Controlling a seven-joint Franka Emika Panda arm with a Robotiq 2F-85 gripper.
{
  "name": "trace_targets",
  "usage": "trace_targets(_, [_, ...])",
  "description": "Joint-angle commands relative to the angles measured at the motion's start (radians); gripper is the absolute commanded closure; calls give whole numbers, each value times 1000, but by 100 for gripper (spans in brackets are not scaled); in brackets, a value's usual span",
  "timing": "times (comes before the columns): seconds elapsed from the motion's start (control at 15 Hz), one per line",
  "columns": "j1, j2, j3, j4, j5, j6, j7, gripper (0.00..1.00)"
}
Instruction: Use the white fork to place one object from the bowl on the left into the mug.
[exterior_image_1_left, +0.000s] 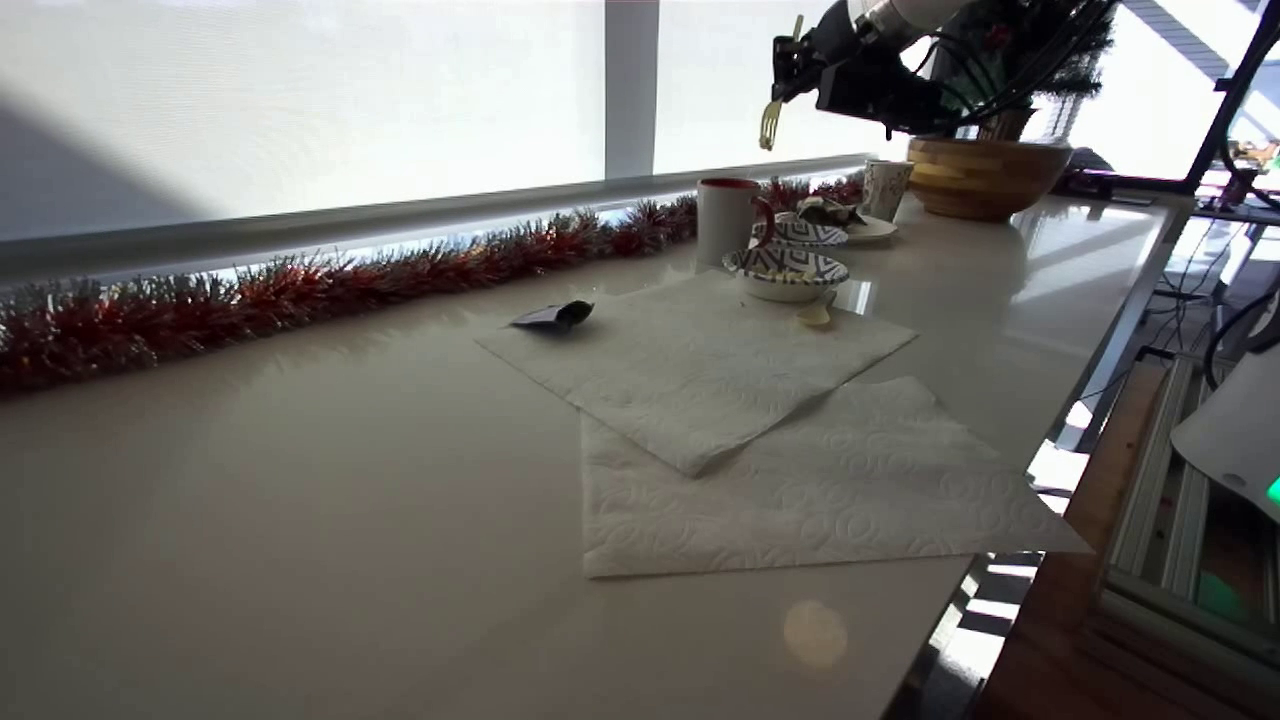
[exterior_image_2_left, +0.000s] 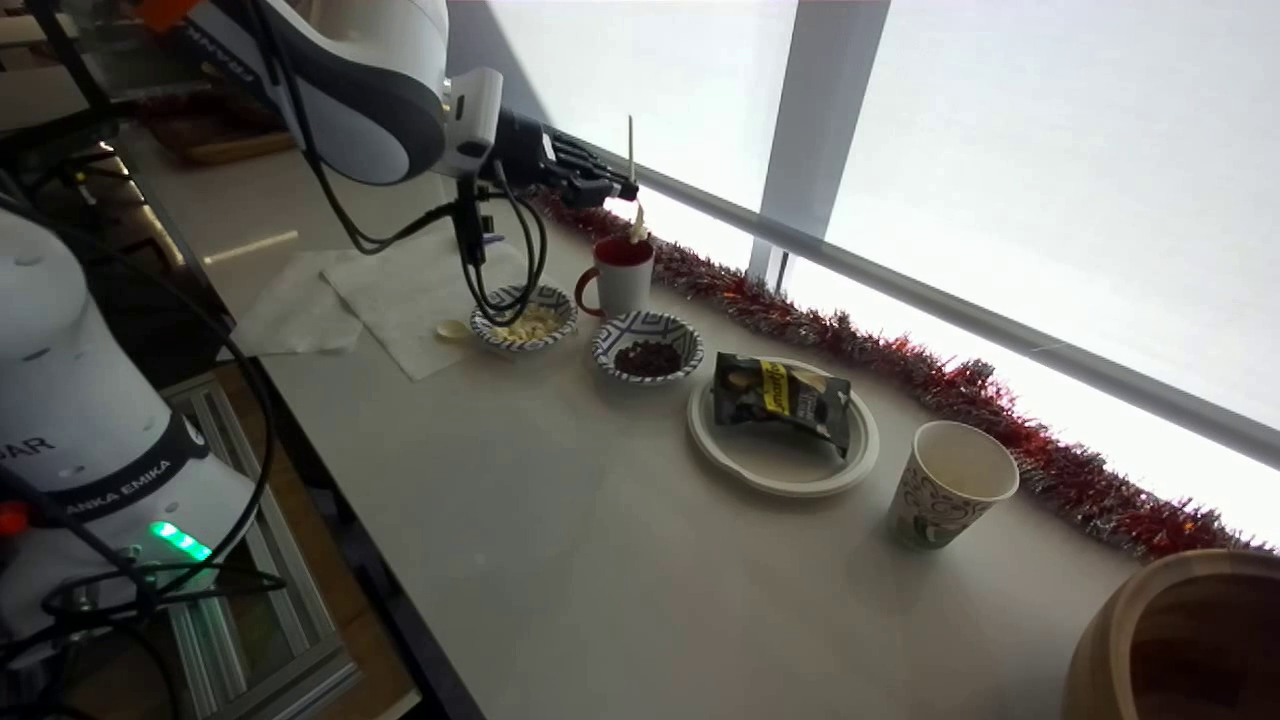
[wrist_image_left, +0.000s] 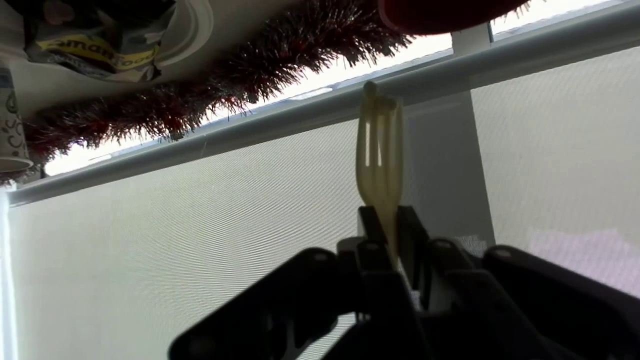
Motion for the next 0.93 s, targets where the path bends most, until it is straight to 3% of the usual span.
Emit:
trace_targets(0.0, [129,-14,-144,20,19,39,37,97])
trace_targets(0.13, [199,-38,-220,30,39,79,31,97])
trace_targets(0.2, [140,-11,-159,16,14,33,1,87])
trace_targets(0.4, [187,-23,-208,25,24,59,1,87])
trace_targets(0.47, [188,-25,-209,25,24,60,1,97])
trace_targets(0.6, [179,-24,-208,37,94,103,-34,97])
trace_targets(0.87, [189,-12,-240,68,175,216,14,97])
